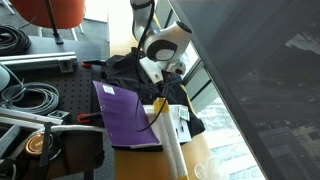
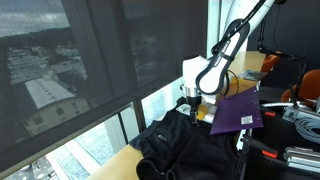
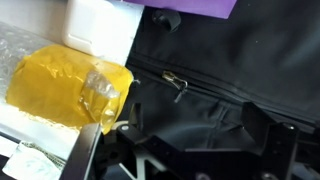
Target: Close the zip on the black jacket.
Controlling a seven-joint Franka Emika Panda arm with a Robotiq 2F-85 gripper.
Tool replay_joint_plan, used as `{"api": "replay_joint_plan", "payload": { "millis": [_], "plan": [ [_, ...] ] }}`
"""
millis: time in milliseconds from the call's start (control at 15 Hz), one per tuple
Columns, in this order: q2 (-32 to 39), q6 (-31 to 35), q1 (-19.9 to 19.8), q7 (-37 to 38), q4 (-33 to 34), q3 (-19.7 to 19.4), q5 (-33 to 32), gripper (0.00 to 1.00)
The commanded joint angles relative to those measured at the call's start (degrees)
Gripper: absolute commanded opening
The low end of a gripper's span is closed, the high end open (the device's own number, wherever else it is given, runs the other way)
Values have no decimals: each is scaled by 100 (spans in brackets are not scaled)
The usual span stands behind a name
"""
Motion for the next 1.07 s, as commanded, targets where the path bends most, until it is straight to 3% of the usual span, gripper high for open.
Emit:
{"api": "replay_joint_plan", "payload": {
  "millis": [0, 1000],
  "plan": [
    [178, -125, 20, -29, 270, 60, -10, 100],
    [27, -212, -152, 143, 42, 198, 346, 100]
  ]
}}
